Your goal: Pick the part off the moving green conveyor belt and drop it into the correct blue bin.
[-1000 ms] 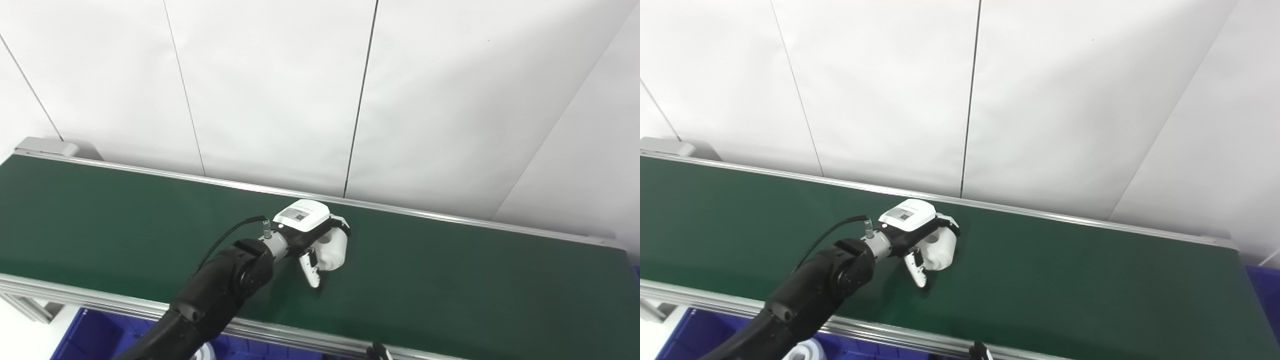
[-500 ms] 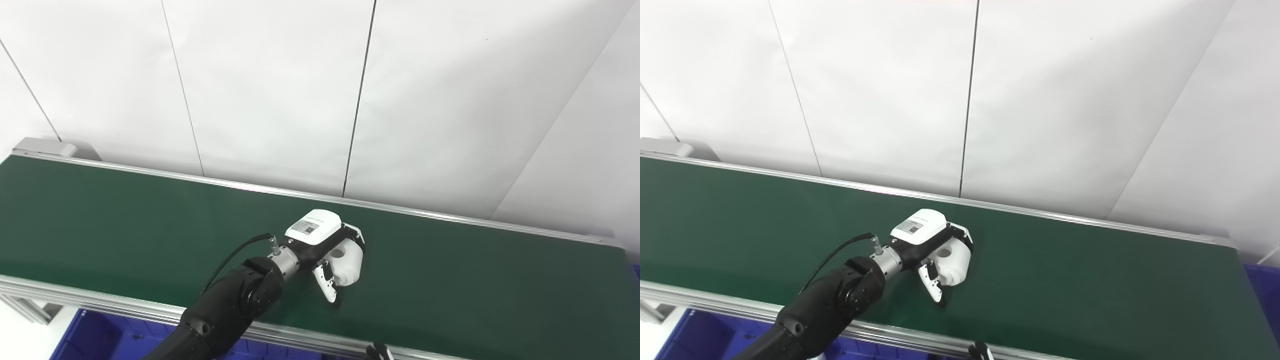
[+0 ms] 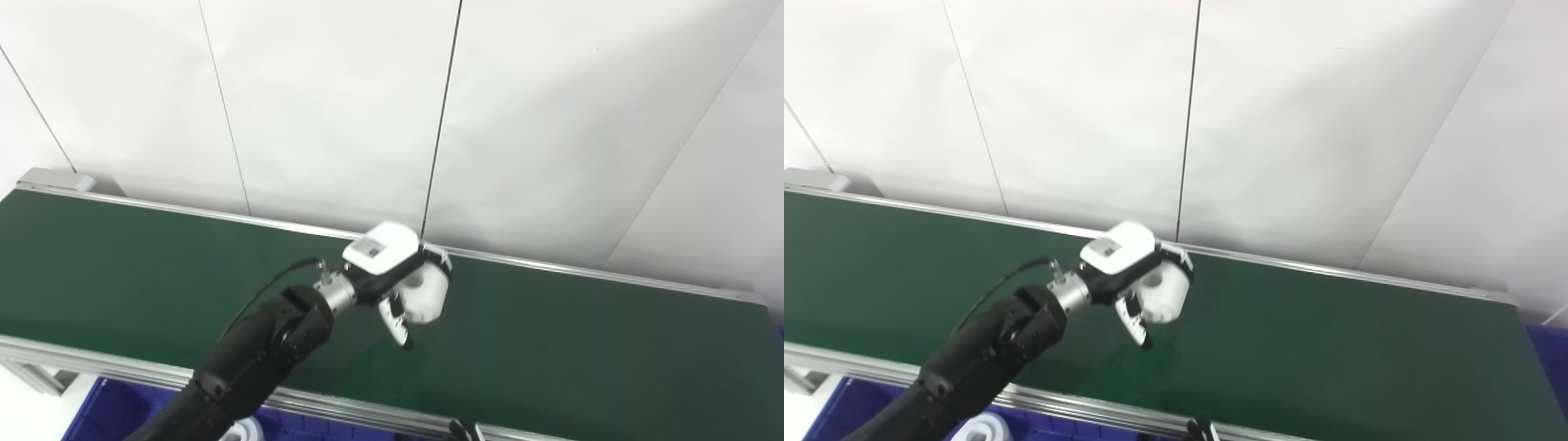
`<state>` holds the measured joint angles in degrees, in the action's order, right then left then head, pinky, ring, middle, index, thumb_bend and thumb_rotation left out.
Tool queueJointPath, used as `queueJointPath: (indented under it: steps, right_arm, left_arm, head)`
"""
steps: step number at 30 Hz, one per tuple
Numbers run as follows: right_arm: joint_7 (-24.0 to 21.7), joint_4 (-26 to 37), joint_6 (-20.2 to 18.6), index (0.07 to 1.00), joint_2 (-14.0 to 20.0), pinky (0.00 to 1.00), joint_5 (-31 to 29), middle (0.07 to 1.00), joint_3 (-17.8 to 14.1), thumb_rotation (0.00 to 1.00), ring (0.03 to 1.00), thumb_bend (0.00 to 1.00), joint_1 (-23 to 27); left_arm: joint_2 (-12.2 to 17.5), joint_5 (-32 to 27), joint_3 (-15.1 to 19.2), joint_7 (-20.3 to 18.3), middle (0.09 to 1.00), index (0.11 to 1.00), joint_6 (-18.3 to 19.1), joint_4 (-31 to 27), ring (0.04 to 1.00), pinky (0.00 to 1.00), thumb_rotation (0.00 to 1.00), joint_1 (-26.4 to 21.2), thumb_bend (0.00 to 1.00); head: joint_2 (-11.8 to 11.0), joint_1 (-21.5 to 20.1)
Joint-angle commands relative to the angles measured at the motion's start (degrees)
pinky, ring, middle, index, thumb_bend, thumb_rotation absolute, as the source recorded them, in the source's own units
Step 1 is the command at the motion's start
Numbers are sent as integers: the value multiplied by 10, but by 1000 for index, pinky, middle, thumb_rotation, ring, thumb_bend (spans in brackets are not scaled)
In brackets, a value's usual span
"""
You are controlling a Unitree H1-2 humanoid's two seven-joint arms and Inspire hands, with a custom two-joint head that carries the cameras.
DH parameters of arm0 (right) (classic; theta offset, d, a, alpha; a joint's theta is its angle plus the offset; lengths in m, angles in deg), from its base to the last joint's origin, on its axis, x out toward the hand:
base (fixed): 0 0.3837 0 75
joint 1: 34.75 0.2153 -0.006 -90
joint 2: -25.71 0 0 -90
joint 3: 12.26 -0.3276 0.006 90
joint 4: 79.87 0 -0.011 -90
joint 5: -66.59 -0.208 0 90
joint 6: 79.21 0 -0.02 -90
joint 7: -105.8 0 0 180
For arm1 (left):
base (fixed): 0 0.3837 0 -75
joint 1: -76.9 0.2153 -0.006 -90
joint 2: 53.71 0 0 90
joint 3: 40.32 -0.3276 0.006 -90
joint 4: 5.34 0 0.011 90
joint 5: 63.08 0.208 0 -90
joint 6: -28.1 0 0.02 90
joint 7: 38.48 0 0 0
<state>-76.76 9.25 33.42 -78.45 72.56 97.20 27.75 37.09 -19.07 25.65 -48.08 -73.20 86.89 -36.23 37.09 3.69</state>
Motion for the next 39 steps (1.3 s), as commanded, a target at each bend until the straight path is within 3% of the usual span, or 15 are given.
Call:
queueJointPath:
  steps: [1, 11, 12, 15, 19, 22, 24, 30, 35, 36, 39]
  right_arm:
    - [-10, 32, -9, 989, 0, 976, -5, 949, 1, 967, 923, 869, -4]
    - [-30, 117, -79, 1000, 24, 1000, -21, 968, -12, 1000, 949, 846, -13]
    - [-32, 125, -84, 1000, 29, 1000, -23, 958, -16, 1000, 937, 848, -14]
    - [-40, 142, -95, 993, 40, 993, -34, 947, -25, 984, 917, 842, -13]
    - [-49, 161, -110, 980, 52, 973, -48, 938, -34, 965, 898, 843, -12]
    - [-54, 170, -121, 972, 60, 958, -57, 930, -40, 955, 888, 848, -9]
    - [-57, 171, -124, 967, 63, 950, -61, 927, -43, 948, 885, 853, -8]
    - [-65, 164, -119, 970, 66, 941, -64, 924, -47, 942, 891, 856, -7]
    - [-62, 163, -117, 965, 61, 941, -58, 917, -45, 933, 887, 855, -12]
    - [-62, 163, -117, 963, 60, 943, -56, 917, -44, 935, 886, 855, -13]
    - [-63, 169, -120, 963, 58, 944, -56, 920, -42, 937, 886, 858, -15]
  left_arm:
    - [13, -17, 21, -16, 454, 512, 15, -67, 335, 247, 0, -3, 520]
    - [40, -41, 72, -109, 461, 512, 81, -236, 361, 281, 0, 63, 520]
    - [44, -41, 77, -113, 461, 502, 85, -256, 268, 197, 0, 81, 521]
    - [53, -44, 89, -129, 470, 489, 95, -303, 204, 142, 0, 132, 523]
    - [69, -49, 101, -156, 421, 522, 109, -358, 257, 179, 0, 202, 516]
    - [84, -50, 116, -158, 467, 490, 103, -381, 217, 151, 0, 273, 523]
    - [90, -54, 123, -160, 455, 509, 100, -387, 329, 231, 0, 301, 520]
    - [100, -45, 143, -137, 421, 523, 70, -378, 319, 230, 0, 386, 516]
    - [96, -43, 144, -105, 419, 525, 38, -338, 297, 214, 0, 427, 515]
    - [93, -38, 143, -100, 451, 514, 34, -329, 368, 273, 0, 435, 518]
    - [87, -11, 128, -79, 439, 521, 16, -289, 364, 274, 0, 448, 517]
  head:
    - [24, 18]
    - [107, 92]
    - [113, 97]
    - [128, 113]
    - [142, 133]
    - [145, 149]
    - [143, 154]
    - [140, 162]
    - [140, 155]
    - [140, 155]
    - [143, 153]
